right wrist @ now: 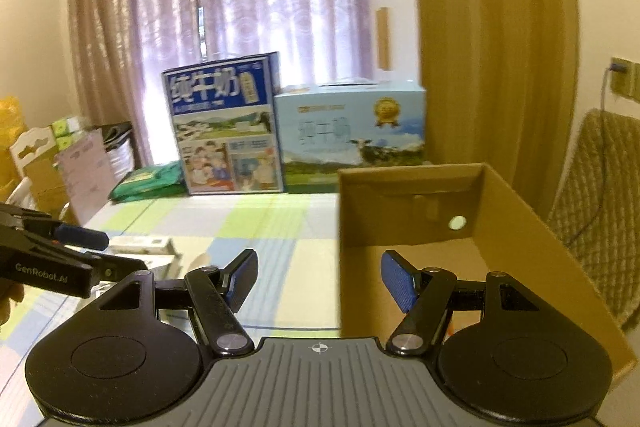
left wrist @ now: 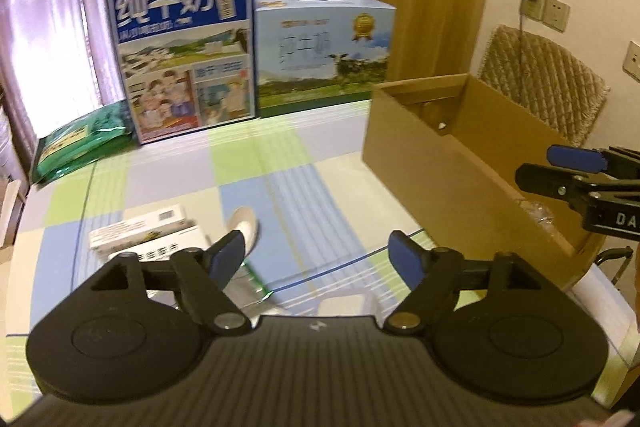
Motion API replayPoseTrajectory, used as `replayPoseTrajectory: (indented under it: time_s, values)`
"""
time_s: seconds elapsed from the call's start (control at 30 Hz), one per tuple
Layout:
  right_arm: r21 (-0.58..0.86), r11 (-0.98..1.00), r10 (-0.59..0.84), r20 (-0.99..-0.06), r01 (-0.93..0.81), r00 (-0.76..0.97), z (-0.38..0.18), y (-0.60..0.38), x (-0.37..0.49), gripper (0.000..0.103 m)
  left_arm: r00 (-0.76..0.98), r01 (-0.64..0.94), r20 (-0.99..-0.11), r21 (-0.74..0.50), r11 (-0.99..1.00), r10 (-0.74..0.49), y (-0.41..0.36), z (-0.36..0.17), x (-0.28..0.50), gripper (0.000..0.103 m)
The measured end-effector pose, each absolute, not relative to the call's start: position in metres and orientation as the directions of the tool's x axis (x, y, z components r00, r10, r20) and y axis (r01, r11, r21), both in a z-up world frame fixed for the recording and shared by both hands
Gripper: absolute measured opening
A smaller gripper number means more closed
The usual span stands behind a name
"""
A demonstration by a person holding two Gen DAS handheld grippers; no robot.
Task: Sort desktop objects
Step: 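Withdraw both open tools from the box back over the table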
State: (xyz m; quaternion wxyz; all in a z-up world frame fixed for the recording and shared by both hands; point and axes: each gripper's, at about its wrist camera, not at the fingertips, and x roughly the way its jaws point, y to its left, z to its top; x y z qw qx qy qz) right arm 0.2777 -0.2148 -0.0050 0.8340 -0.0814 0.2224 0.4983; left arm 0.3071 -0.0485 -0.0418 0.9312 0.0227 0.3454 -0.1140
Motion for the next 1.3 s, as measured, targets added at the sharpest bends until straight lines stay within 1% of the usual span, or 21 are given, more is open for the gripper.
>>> replayPoseTrajectory:
  time_s: [0.13,0.23,0.3,0.37,0.63,0.8,1.03,1.3]
  values:
    - [0.072,0.448,0.809,-0.456,-0.891,0.37,-0.008,-0.205,0.265,0.067,0.732,0.202,-0.66,-0.025,0.979,-0.168,-0.032,-0.045,0.303,0.081]
    - [0.059,0.425,0.814,-0.463,-0.903,0.352,-0.011,-0.2,0.258,0.068,0.729,0.191,-0.667,-0.018,0.981,-0.154,-0.021,-0.047,0.299,0.086]
    - [0.05,0.409,0.816,-0.468,-0.911,0.34,-0.014,-0.197,0.253,0.075,0.726,0.183,-0.673,-0.009,0.983,-0.141,-0.014,-0.05,0.296,0.088]
    - [0.043,0.393,0.817,-0.475,-0.918,0.328,-0.018,-0.195,0.248,0.078,0.722,0.172,-0.68,0.001,0.985,-0.126,-0.005,-0.052,0.293,0.089]
    - [0.029,0.314,0.817,-0.517,-0.949,0.255,-0.03,-0.184,0.234,0.082,0.707,0.158,-0.701,0.036,0.987,-0.088,0.025,-0.058,0.269,0.09]
    - [0.034,0.268,0.816,-0.539,-0.963,0.208,-0.036,-0.177,0.223,0.084,0.694,0.159,-0.715,0.034,0.987,-0.087,0.039,-0.065,0.249,0.09]
    - [0.027,0.217,0.808,-0.565,-0.976,0.164,-0.044,-0.167,0.21,0.084,0.654,0.201,-0.751,0.057,0.978,-0.09,0.038,-0.084,0.24,0.09]
    - [0.0,0.195,0.776,-0.611,-0.981,0.155,-0.059,-0.154,0.208,0.085,0.635,0.245,-0.763,0.048,0.968,-0.123,0.028,-0.093,0.244,0.09]
